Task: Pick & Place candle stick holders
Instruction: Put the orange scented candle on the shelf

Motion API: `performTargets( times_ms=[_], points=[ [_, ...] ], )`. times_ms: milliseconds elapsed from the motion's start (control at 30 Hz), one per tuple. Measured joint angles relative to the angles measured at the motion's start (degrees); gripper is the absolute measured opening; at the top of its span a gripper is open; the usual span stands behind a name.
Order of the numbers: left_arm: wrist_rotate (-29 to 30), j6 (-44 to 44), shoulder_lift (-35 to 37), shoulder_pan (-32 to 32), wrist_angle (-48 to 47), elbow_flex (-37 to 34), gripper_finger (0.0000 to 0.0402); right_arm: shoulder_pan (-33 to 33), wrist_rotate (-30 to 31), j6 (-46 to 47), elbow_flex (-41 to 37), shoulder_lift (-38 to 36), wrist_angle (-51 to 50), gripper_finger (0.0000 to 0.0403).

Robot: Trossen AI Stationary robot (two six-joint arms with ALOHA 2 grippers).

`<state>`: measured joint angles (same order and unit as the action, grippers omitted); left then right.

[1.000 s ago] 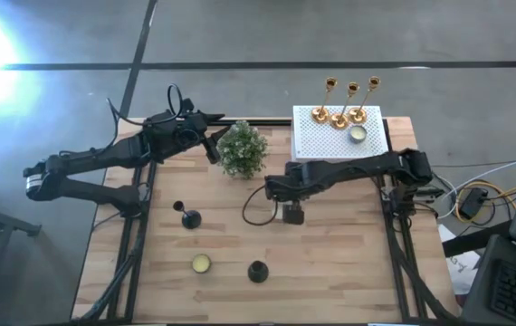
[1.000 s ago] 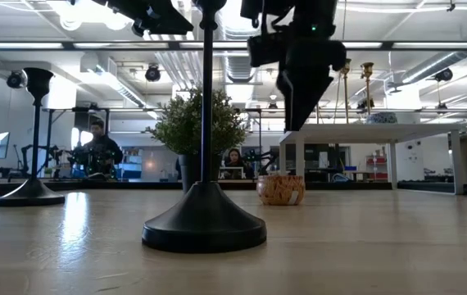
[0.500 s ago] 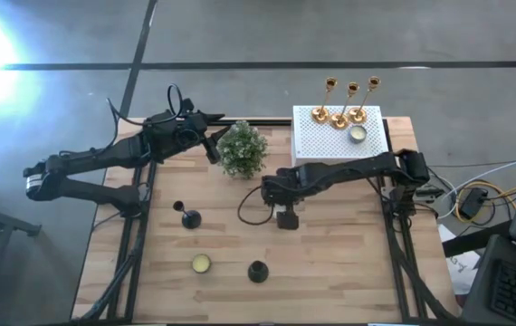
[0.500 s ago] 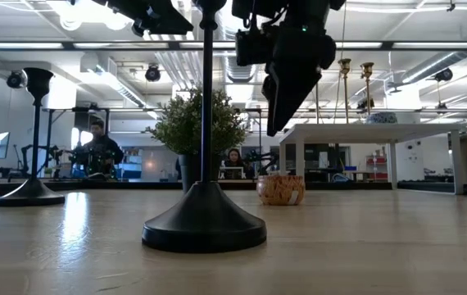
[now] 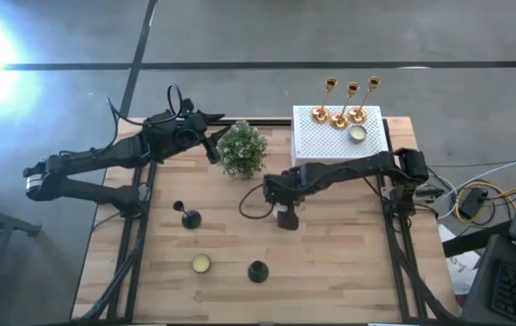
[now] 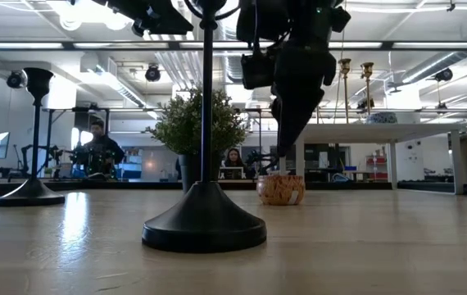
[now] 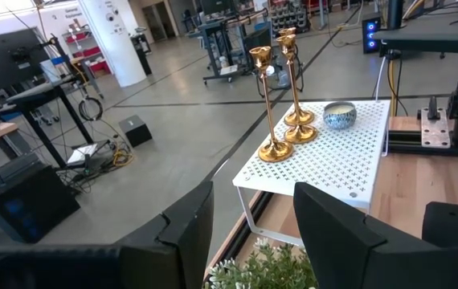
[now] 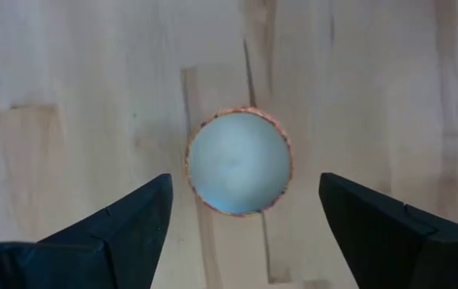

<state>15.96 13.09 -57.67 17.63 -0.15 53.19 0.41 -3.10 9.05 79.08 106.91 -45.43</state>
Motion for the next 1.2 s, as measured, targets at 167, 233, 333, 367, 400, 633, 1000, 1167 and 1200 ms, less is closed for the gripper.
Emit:
performTargets(
  times_ms=[167,233,333,367,400,633,1000,1167,1200],
  points=[
    [0.0,0.0,0.0,0.0,-0.01,0.0,0.0179,0.06,-0.43,0.01,-1.55,0.0,1.69,0.0302],
    [0.01,0.01,0.0,-0.02,0.0,0.0,0.0179,0.06,-0.43,0.01,-1.86,0.0,2.21,0.0303],
    [0.01,0.01,0.0,-0.02,-0.01,0.0,0.0179,0.06,-0.67,0.01,-2.65,0.0,3.3,0.0303],
    [-0.01,0.01,0.0,-0.02,-0.01,0.0,0.0179,0.06,-0.91,0.01,-3.05,0.0,3.86,0.0302],
    [0.01,0.01,0.0,-0.02,-0.01,0.0,0.0179,0.06,-1.15,-0.01,-3.42,0.0,4.54,0.0301],
    [0.01,0.01,0.0,-0.07,-0.01,0.0,0.0179,0.06,-1.39,-0.02,-4.58,0.41,6.65,0.0301],
    [0.01,-0.01,0.0,-0.04,-0.01,0.0,0.0179,0.08,-2.09,-0.41,-2.79,5.79,6.7,0.0299],
    [-0.01,0.01,0.0,-0.04,-0.01,0.0,0.0179,0.02,-1.41,-0.18,-2.48,5.42,6.63,0.0297],
    [0.01,0.01,0.0,-0.04,-0.01,0.0,0.0179,0.06,-1.1,-0.19,-2.48,5.07,6.63,0.0296]
  ],
)
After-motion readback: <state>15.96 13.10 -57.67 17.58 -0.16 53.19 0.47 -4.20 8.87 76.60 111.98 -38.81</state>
